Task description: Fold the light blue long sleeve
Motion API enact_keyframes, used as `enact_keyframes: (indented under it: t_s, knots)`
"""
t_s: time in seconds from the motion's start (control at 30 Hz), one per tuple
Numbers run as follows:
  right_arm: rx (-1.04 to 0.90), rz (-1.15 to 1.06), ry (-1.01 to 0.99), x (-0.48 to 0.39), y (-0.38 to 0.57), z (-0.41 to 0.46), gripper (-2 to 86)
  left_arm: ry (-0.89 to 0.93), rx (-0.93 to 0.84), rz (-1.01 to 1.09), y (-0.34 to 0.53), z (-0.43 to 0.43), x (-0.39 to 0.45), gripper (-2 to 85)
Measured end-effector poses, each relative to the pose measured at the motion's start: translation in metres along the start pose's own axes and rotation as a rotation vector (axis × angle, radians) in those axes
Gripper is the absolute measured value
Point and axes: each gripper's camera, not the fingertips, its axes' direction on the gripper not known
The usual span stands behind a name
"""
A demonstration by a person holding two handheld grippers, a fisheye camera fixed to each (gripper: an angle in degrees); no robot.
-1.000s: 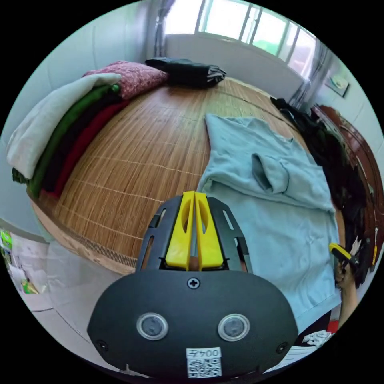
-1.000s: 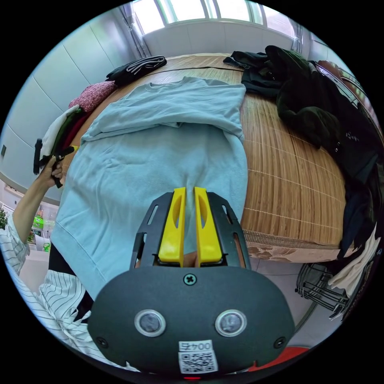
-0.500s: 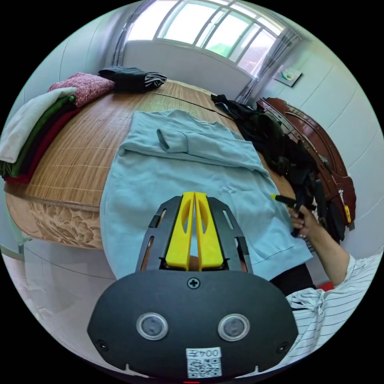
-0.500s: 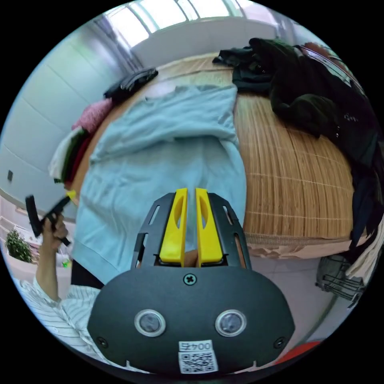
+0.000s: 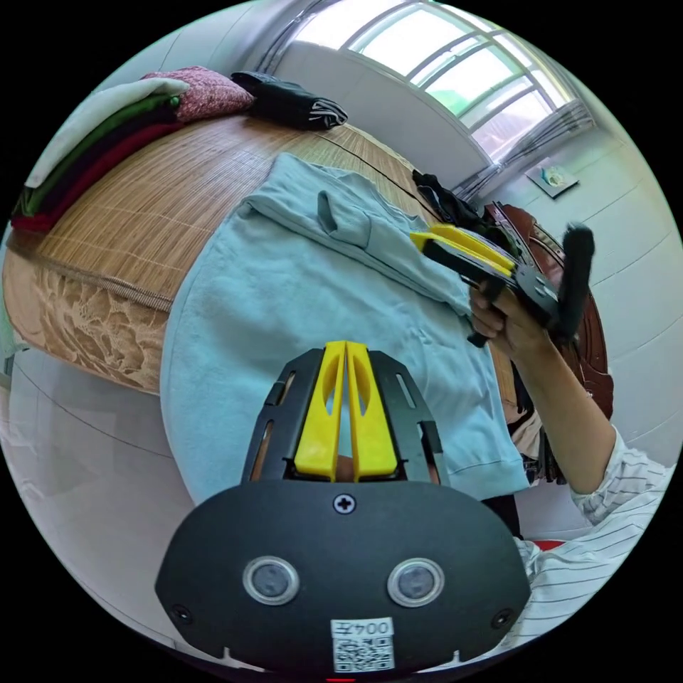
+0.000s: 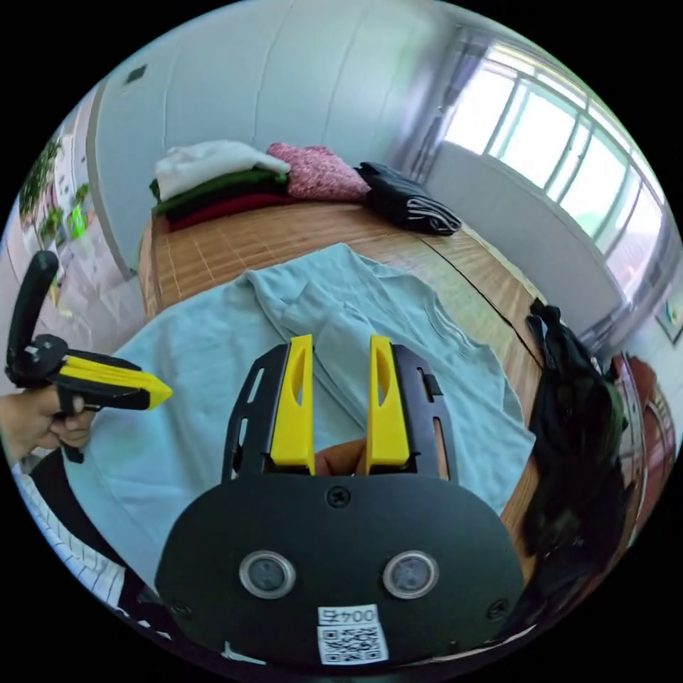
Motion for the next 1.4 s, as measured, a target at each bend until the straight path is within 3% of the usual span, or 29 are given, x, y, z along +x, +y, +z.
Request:
enact_keyframes:
  t_s: [0.13,0.2,0.3,0.4,0.47,0.53,0.67,0.87,1.07,1.23,1.4]
  knots:
    - [-0.158,-0.122,0.055,-0.014,-0.031,0.048,11.2,0.018,-0.015,-0.002,-0.003,0.005,-0.014,0.2]
    - [-0.228,-0.045,0.051,0.001,-0.037,0.060,6.8,0.017,-0.019,0.003,-0.003,0.007,-0.018,0.2]
    - [-0.195,0.277,-0.154,0.061,-0.033,0.043,3.5,0.003,-0.015,0.030,-0.002,0.010,-0.017,0.2]
    - [0.009,0.666,-0.432,0.142,0.005,0.001,3.0,-0.005,-0.023,0.060,0.000,0.016,-0.014,0.2]
    - [0.279,1.011,-0.682,0.210,0.067,-0.041,2.9,-0.011,-0.033,0.083,0.002,0.022,-0.011,0.2]
    - [0.510,1.222,-0.800,0.253,0.125,-0.073,3.1,-0.015,-0.035,0.093,0.005,0.025,-0.010,0.2]
    - [0.800,1.434,-0.674,0.322,0.241,-0.147,3.3,-0.023,-0.034,0.095,0.012,0.033,-0.009,0.2]
    - [0.832,1.544,-0.428,0.370,0.353,-0.201,3.3,-0.072,-0.051,0.090,0.021,0.050,0.002,0.2]
    - [0.882,1.537,-0.471,0.370,0.389,-0.205,3.4,-0.150,0.017,0.258,0.019,0.054,0.068,0.1]
    - [0.910,1.413,-0.556,0.366,0.347,-0.211,3.4,-0.129,0.061,0.498,-0.028,0.097,0.177,0.2]
    - [0.869,1.186,-0.645,0.346,0.244,-0.223,3.5,0.063,-0.022,0.334,-0.071,0.152,0.201,0.2]
